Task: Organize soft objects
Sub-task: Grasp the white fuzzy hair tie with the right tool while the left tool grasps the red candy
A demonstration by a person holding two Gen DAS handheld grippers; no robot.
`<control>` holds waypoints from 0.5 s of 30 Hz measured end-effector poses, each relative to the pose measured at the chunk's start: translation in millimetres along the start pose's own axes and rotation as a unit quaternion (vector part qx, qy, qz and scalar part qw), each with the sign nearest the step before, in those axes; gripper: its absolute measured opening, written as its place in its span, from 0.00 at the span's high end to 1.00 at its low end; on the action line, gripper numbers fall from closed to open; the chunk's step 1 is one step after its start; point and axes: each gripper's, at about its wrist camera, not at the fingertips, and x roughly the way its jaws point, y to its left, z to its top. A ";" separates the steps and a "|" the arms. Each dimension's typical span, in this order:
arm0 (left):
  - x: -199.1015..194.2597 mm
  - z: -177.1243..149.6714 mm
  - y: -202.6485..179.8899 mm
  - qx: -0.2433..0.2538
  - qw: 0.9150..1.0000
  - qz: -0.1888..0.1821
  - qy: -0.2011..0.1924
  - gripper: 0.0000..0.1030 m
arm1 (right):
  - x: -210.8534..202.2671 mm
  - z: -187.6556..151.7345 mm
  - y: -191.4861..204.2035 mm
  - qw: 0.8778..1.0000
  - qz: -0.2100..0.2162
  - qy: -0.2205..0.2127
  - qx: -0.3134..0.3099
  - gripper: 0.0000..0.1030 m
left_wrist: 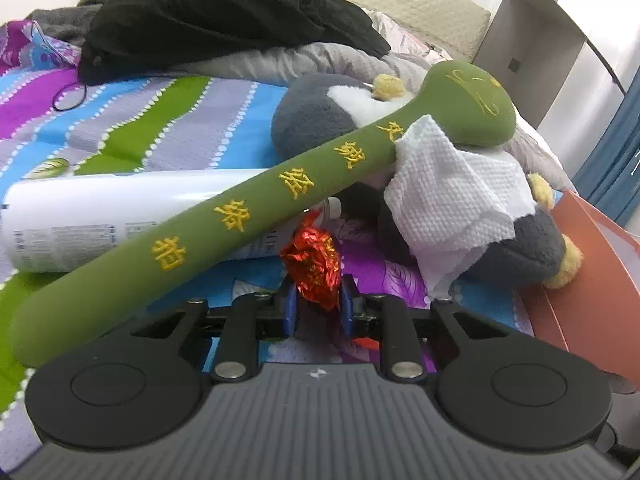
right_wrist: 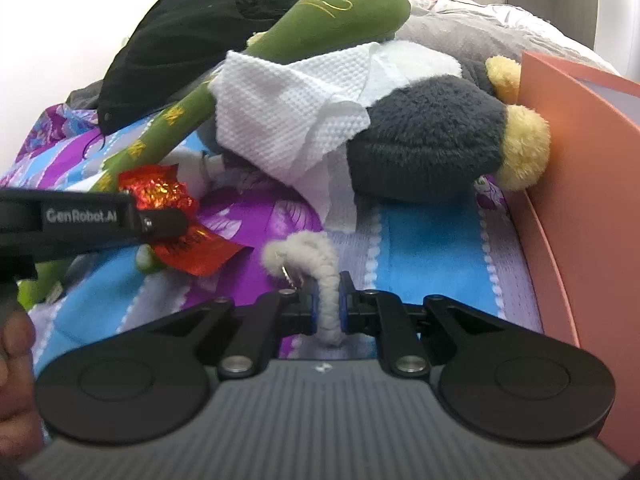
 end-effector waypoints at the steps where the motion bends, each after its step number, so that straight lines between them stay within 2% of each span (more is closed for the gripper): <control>1: -3.7 -0.7 0.4 -0.001 1.000 -0.001 0.001 0.77 | -3.3 -1.8 0.9 1.000 0.001 0.001 0.000 0.87; 8: -34.1 -10.8 -3.6 0.016 1.000 -0.004 0.009 0.78 | -30.6 -12.4 4.1 1.000 -0.001 0.005 0.002 0.87; 15: -64.3 -28.3 -11.5 0.028 0.999 -0.002 0.035 0.78 | -63.8 -22.0 1.0 1.000 -0.011 0.007 0.023 0.87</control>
